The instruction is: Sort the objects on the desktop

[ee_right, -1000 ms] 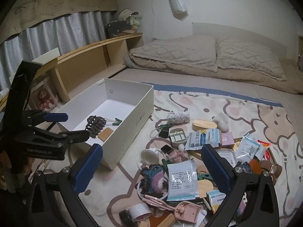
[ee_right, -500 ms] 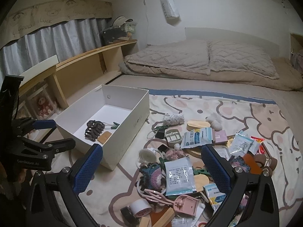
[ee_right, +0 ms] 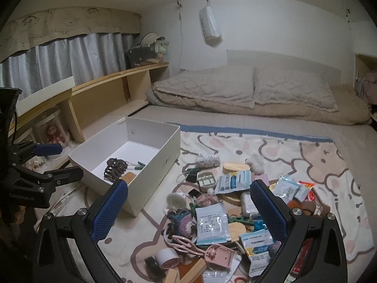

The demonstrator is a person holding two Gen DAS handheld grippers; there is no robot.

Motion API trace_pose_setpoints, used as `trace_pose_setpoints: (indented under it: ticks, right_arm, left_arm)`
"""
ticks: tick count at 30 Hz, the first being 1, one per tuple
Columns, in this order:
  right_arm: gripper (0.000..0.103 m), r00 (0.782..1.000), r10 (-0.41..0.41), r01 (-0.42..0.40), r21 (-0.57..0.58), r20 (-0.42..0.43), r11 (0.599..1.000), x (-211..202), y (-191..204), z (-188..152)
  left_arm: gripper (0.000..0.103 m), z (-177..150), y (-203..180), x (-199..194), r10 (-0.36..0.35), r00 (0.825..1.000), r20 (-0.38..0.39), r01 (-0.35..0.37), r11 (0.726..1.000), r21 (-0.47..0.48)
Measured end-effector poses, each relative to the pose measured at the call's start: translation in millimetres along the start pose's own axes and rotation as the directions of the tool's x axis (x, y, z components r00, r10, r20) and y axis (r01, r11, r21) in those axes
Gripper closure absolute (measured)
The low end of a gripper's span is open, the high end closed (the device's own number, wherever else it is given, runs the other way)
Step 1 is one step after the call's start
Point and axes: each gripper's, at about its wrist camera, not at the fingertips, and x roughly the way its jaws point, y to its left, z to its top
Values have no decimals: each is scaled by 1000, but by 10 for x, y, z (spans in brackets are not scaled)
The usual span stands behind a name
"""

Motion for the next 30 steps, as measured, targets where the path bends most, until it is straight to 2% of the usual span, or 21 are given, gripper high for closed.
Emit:
trace_pose_setpoints:
  ticks: [6,11,15,19,24,30]
  right_arm:
    - [0,998,-29,30,-16,64,999,-148,0,19]
    - [0,996,-55,55,9,69,998,-211,-99,11]
    - [0,994,-68,67,19,90,998,-273,-197,-17]
    - [0,986,-115,114,13,120,993,-336,-299,-81]
    - [0,982,-148,143,48,116,989,-391,-483,-179]
    - [0,978,-190,185,61,84,981,-423,-694,-328]
  left_arm:
    - [6,38,23,-170,11,996,85,-10,1000,-14]
    - [6,48,56,-215,-1,991,132,6,999,-32]
    - [5,17,69,-203,-6,988,157,11,999,-30]
    - [5,-31,75,-154,-22,985,171,27,999,-25]
    - [6,-60,67,-112,-36,979,200,45,998,-38]
    - [6,-160,42,-30,-84,972,218,98,994,-53]
